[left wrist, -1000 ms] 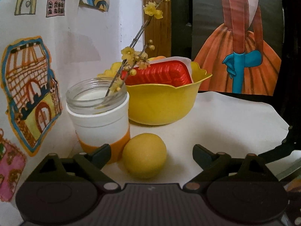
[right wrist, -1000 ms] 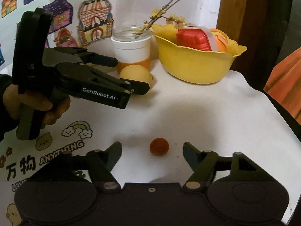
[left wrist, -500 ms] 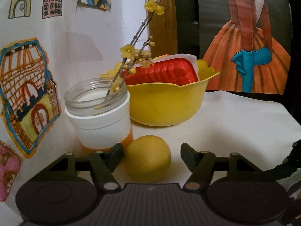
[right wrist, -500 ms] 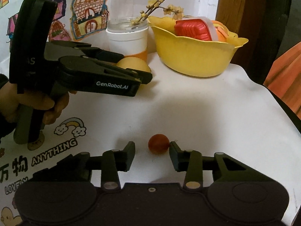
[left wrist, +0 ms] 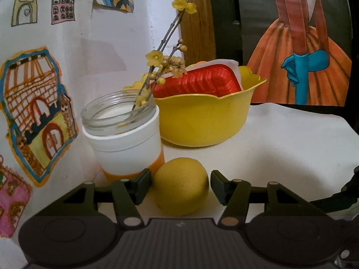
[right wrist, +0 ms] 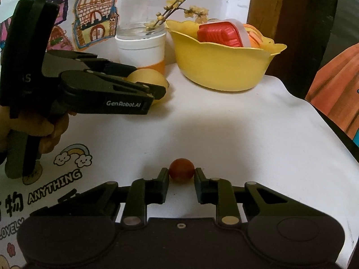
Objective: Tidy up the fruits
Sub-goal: 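Grasp the round yellow fruit with left tool while right tool grasps a red cherry tomato, then carry the yellow fruit with left tool while right tool carries the tomato to the tray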
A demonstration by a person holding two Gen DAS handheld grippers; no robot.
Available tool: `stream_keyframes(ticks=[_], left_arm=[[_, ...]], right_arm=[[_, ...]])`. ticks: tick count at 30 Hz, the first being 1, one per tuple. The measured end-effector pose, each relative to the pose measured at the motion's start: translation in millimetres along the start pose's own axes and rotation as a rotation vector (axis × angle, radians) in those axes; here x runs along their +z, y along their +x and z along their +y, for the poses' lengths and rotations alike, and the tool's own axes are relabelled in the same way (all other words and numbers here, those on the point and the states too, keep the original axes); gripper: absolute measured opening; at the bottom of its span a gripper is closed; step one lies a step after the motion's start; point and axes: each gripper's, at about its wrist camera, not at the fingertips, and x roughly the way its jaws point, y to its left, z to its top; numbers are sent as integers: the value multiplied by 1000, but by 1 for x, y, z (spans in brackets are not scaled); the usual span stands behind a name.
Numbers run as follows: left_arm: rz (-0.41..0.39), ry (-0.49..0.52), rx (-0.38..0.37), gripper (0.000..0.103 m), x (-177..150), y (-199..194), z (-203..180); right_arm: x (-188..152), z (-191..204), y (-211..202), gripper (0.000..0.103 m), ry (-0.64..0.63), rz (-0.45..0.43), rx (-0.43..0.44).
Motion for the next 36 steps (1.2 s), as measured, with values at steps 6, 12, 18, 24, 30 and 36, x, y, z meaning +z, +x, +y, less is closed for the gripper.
stream_keyframes(ticks=[6, 12, 18, 24, 30, 36], left_arm=[[-17, 29, 10, 60, -6, -9, -6], [-20, 11, -45, 60, -13, -23, -8], [-18, 11, -91, 59, -23, -41, -13], [-7, -43, -146, 59, -27, -57, -11], [7, -85, -180, 59, -27, -69, -10], [14, -118, -199, 59, -25, -80, -12]], right_arm=[[-2, 4, -4, 25, -7, -10, 9], [-4, 9, -10, 25, -9, -14, 19], [-9, 15, -18, 25, -8, -19, 24], [-16, 23, -29, 25, -20, -33, 17], [-22, 27, -42, 25, -23, -50, 14], [-26, 29, -59, 25, -21, -73, -1]])
